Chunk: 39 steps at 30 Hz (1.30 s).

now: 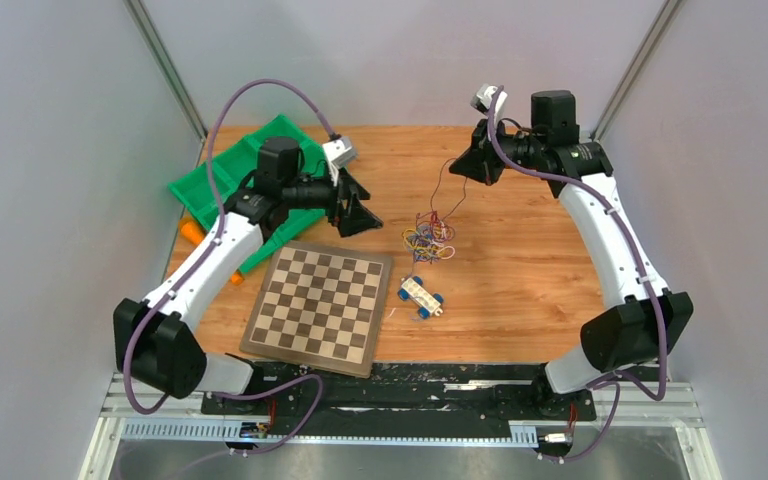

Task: Untangle the cables

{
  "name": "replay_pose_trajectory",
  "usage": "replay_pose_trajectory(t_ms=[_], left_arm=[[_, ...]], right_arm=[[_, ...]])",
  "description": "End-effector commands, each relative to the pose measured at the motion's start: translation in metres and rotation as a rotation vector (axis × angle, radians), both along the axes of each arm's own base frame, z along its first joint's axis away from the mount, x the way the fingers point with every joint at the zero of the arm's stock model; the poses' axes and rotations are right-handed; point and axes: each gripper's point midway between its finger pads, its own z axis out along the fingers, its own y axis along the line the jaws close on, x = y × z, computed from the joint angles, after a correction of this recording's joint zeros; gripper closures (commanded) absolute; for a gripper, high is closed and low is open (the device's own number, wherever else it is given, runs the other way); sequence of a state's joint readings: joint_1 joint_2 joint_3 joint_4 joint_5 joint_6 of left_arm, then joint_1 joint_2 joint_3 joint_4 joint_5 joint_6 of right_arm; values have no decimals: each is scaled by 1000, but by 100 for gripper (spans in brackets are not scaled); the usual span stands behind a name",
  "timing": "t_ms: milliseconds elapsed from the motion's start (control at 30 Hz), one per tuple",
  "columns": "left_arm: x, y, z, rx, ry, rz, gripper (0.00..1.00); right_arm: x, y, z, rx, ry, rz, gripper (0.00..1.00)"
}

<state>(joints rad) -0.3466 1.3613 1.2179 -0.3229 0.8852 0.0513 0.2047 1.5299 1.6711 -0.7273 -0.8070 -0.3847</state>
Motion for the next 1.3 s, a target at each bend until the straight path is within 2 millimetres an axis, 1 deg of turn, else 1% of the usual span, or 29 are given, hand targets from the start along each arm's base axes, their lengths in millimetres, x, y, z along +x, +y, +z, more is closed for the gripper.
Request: replay_pose_trajectory(t_ms=[0, 67, 100, 133, 200, 267, 333, 400, 467, 500, 533, 567, 600, 633, 667, 700, 733, 767, 800, 833, 867, 900, 933, 967, 1033, 1100, 1167, 1200, 1267], left_arm=[[-17, -53, 46, -106, -240, -204, 0], [-24, -74, 36, -103, -220, -263, 0], [-26, -80, 33, -101, -213, -276, 0], [-28, -91, 25, -94, -192, -298, 0], [-24, -103, 14, -87, -173, -295, 0], [-12, -111, 5, -92, -163, -259, 0], [4, -115, -2, -85, -180, -203, 0], [11, -117, -7, -85, -221, -201, 1], [12, -118, -14, -76, -247, -219, 2], [12, -117, -17, -73, -240, -222, 2], [12, -115, -24, -66, -213, -225, 2], [12, -114, -28, -60, -206, -229, 1], [9, -110, -37, -41, -185, -233, 1], [8, -108, -42, -24, -206, -243, 1], [5, -104, -53, 8, -180, -242, 0], [5, -101, -60, 32, -185, -242, 0], [6, -98, -71, 67, -154, -229, 0], [9, -98, -77, 87, -144, -224, 0], [8, -94, -86, 118, -108, -213, 0], [8, -94, -92, 134, -74, -212, 0], [8, -94, -94, 139, -61, -209, 0], [8, -94, -97, 138, -41, -203, 0], [8, -95, -98, 134, -30, -198, 0], [7, -95, -101, 124, -14, -187, 0], [6, -95, -104, 103, 19, -174, 0], [5, -95, -108, 95, 57, -161, 0], [8, -95, -114, 89, 96, -134, 0], [9, -95, -115, 80, 131, -114, 0], [17, -96, -122, 68, 208, -69, 1]], right_arm=[[-39, 16, 17, 117, 89, 133, 100], [-45, 19, 22, 137, 100, 151, 100], [-46, 20, 24, 140, 99, 156, 100], [-48, 20, 24, 141, 97, 158, 100], [-47, 18, 21, 132, 94, 149, 100], [-43, 16, 14, 113, 95, 128, 100], [-42, 14, 7, 100, 100, 118, 100], [-44, 14, 4, 98, 104, 122, 100], [-44, 13, -1, 92, 112, 117, 100], [-42, 10, -8, 72, 112, 91, 100], [-40, 6, -19, 46, 121, 68, 100], [-37, 0, -36, 4, 134, 31, 100], [-34, -8, -56, -47, 148, -8, 100], [-33, -18, -78, -107, 164, -45, 100], [-32, -31, -104, -184, 172, -78, 100], [-37, -44, -138, -261, 213, -110, 100], [-38, -58, -161, -335, 229, -144, 100], [-40, -73, -185, -413, 254, -176, 100], [-40, -88, -204, -479, 277, -207, 98], [-41, -103, -221, -532, 312, -239, 84], [-40, -112, -231, -570, 335, -260, 64], [-40, -117, -237, -589, 357, -272, 43], [-39, -114, -235, -571, 365, -263, 28], [-41, -105, -228, -530, 366, -238, 18], [-43, -83, -206, -401, 366, -190, 7], [-42, -63, -193, -309, 375, -147, 4], [-35, -53, -195, -267, 422, -145, 4], [-30, -50, -200, -256, 452, -146, 5], [-26, -41, -211, -226, 512, -124, 10]])
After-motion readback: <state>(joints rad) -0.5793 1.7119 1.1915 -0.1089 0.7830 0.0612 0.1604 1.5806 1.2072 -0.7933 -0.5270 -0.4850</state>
